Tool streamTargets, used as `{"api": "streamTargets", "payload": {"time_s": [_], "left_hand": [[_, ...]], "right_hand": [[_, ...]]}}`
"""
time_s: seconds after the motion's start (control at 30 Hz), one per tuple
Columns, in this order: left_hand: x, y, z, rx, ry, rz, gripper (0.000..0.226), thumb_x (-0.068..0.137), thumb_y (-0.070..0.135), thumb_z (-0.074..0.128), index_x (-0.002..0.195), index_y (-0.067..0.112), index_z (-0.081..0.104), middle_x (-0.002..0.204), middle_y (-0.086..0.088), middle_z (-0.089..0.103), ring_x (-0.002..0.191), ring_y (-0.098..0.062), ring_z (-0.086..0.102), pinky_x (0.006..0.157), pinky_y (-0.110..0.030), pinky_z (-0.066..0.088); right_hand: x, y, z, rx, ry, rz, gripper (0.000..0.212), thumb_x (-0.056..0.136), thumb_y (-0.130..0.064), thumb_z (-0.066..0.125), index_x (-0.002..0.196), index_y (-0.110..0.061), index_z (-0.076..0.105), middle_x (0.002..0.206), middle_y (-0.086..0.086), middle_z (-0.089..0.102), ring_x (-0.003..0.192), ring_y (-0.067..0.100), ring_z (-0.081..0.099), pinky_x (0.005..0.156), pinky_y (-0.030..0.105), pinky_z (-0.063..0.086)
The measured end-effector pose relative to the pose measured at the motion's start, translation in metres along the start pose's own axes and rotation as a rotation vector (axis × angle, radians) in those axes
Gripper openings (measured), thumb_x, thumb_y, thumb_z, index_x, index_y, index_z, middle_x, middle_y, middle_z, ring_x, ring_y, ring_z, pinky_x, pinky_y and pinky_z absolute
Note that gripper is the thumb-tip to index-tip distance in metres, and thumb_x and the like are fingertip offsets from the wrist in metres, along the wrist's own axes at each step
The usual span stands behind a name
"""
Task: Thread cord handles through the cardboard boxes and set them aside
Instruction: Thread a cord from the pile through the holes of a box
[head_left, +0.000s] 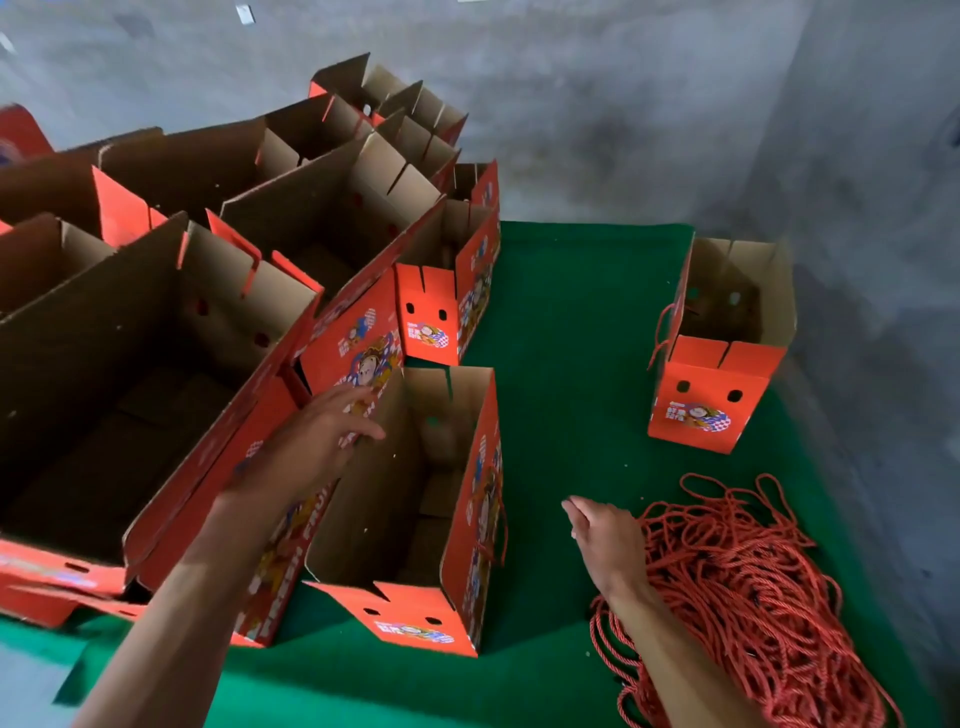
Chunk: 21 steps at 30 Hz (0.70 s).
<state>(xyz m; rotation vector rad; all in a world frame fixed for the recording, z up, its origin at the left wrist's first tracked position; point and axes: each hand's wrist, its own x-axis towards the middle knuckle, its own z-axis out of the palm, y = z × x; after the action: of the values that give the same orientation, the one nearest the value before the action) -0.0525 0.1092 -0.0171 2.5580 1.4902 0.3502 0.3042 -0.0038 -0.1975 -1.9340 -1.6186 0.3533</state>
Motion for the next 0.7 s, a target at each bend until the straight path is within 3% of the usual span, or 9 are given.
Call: {"api": "streamTargets", "payload": {"time_s": [0.07, 0.17, 0.23, 0.33, 0.43, 0.53, 0.57, 0.63, 0.7], "left_hand": [[-0.001, 0.003, 0.000, 0.042, 0.025, 0.021, 0.047, 0.073, 0.000, 0.086, 0.092, 0.042, 0.077, 0.152, -0.001, 0.049, 0.144, -0.024, 0.040, 0.117, -0.043, 0.038], [-0.002, 0.017, -0.005, 0.109, 0.065, 0.014, 0.040, 0.073, 0.013, 0.090, 0.096, 0.043, 0.078, 0.156, 0.002, 0.046, 0.147, -0.021, 0.036, 0.117, -0.041, 0.038], [-0.004, 0.031, -0.006, 0.107, 0.074, 0.002, 0.032, 0.076, 0.021, 0.090, 0.101, 0.038, 0.079, 0.160, 0.003, 0.041, 0.151, -0.019, 0.031, 0.121, -0.040, 0.031], [-0.003, 0.054, 0.002, 0.119, 0.063, 0.005, 0.022, 0.081, 0.031, 0.085, 0.102, 0.031, 0.080, 0.160, 0.006, 0.041, 0.152, -0.014, 0.029, 0.125, -0.036, 0.024], [0.004, 0.077, 0.017, 0.053, 0.127, 0.026, 0.015, 0.083, 0.027, 0.084, 0.096, 0.020, 0.081, 0.145, 0.002, 0.060, 0.143, -0.015, 0.046, 0.121, -0.032, 0.029], [0.012, 0.099, 0.030, 0.022, 0.128, -0.025, 0.017, 0.090, 0.037, 0.075, 0.101, 0.023, 0.076, 0.122, 0.003, 0.072, 0.123, -0.021, 0.060, 0.105, -0.033, 0.040], [0.015, 0.105, 0.033, 0.029, 0.099, -0.059, 0.020, 0.093, 0.042, 0.070, 0.105, 0.026, 0.072, 0.116, 0.002, 0.073, 0.116, -0.024, 0.062, 0.097, -0.035, 0.045], [0.020, 0.117, 0.036, 0.069, 0.037, -0.085, 0.024, 0.095, 0.050, 0.061, 0.109, 0.031, 0.064, 0.111, -0.001, 0.072, 0.108, -0.029, 0.065, 0.086, -0.039, 0.050], [0.024, 0.126, 0.038, 0.069, -0.009, -0.067, 0.023, 0.093, 0.052, 0.060, 0.103, 0.032, 0.060, 0.107, 0.000, 0.072, 0.103, -0.029, 0.066, 0.081, -0.038, 0.050]], "right_hand": [[0.005, -0.010, -0.001, 0.166, 0.038, 0.030, 0.028, 0.105, -0.032, 0.057, 0.109, -0.012, 0.076, 0.096, 0.000, 0.075, 0.089, 0.017, 0.071, 0.075, 0.031, 0.057], [0.013, -0.016, -0.006, 0.341, 0.026, 0.076, 0.028, 0.106, -0.023, 0.055, 0.124, -0.007, 0.070, 0.105, 0.003, 0.068, 0.098, 0.020, 0.065, 0.089, 0.037, 0.053], [0.019, -0.016, -0.011, 0.412, 0.040, 0.118, 0.022, 0.106, -0.017, 0.056, 0.119, -0.007, 0.071, 0.100, 0.004, 0.068, 0.090, 0.019, 0.065, 0.085, 0.038, 0.054], [0.026, -0.013, -0.019, 0.505, 0.121, 0.240, 0.019, 0.105, -0.016, 0.057, 0.113, -0.012, 0.074, 0.098, 0.001, 0.075, 0.082, 0.003, 0.069, 0.081, 0.021, 0.055], [0.027, -0.004, -0.028, 0.588, 0.272, 0.345, 0.022, 0.105, -0.023, 0.059, 0.110, -0.009, 0.076, 0.097, 0.003, 0.077, 0.089, 0.015, 0.072, 0.085, 0.037, 0.058], [0.023, 0.007, -0.041, 0.527, 0.347, 0.437, 0.031, 0.104, -0.034, 0.059, 0.111, -0.010, 0.076, 0.100, 0.006, 0.078, 0.078, 0.013, 0.072, 0.064, 0.023, 0.054], [0.021, 0.008, -0.044, 0.518, 0.330, 0.470, 0.032, 0.103, -0.037, 0.059, 0.109, -0.011, 0.076, 0.099, 0.005, 0.078, 0.078, 0.014, 0.073, 0.060, 0.021, 0.053], [0.018, 0.008, -0.047, 0.552, 0.238, 0.483, 0.030, 0.100, -0.039, 0.064, 0.099, -0.011, 0.075, 0.095, 0.002, 0.079, 0.084, 0.017, 0.075, 0.068, 0.028, 0.058], [0.015, -0.002, -0.048, 0.745, 0.092, 0.470, 0.025, 0.097, -0.031, 0.070, 0.089, -0.007, 0.069, 0.089, 0.006, 0.080, 0.084, 0.021, 0.078, 0.074, 0.035, 0.063]]}}
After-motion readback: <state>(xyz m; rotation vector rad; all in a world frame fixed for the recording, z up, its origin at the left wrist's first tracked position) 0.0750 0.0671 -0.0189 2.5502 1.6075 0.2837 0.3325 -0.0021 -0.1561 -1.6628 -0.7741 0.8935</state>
